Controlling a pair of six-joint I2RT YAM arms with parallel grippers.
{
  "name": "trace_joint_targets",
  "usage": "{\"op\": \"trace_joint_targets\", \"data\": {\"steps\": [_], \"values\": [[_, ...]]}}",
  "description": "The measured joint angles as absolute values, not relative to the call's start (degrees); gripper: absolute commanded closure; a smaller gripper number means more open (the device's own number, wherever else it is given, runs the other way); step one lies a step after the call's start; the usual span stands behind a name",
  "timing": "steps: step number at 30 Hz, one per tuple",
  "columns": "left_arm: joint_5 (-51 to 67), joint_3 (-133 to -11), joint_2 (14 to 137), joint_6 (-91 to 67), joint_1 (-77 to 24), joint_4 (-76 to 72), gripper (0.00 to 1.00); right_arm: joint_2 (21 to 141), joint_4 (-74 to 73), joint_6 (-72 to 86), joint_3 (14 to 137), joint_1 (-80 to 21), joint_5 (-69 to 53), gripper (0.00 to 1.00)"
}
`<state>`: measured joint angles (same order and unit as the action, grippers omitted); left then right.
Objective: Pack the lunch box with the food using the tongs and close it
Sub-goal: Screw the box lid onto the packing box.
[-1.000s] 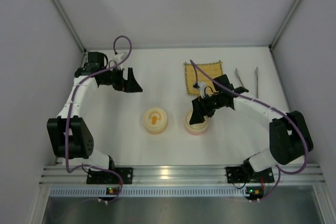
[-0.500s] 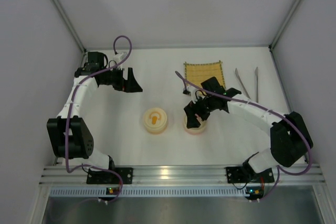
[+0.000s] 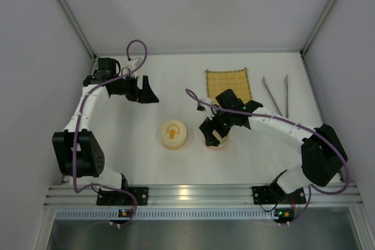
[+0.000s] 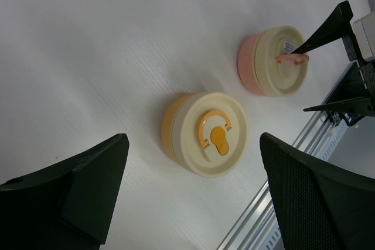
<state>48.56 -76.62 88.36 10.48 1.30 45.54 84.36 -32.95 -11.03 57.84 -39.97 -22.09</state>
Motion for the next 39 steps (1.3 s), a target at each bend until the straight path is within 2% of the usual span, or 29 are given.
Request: {"op": "trace_joint_targets", "data": {"steps": [11,16,24,30,34,39], "values": [[48.56,-76.62,88.33,10.7,1.32,45.78,0.02,87.92,-34.96,-14.02,60.99,-37.93,-30.02,0.1],[48.56,-76.62,88.25,10.68,1.32,45.93,0.02,91.57,-38.06,-15.68,63.35,-31.48,-40.25,0.15],[48.6,-76.62,88.23,10.66,1.32,45.91,0.02,98.21,-44.84,-19.55,67.83,-22.09,-52.99,0.17],[48.6,-76.62,88.23,10.66,1.32,45.91,0.02,99.74,-49.12,-23.11,68.79,-20.71,-56.38,0.2],[48.62,-76.62,88.23,10.63,1.32,45.89,0.02,99.98,-51.81,-24.43,69.08,-20.43,-56.99,0.26],[48.64,-76.62,88.23,10.61,1.32,45.89,0.02,100.44,-53.76,-25.5,71.37,-18.94,-58.11,0.26]]}}
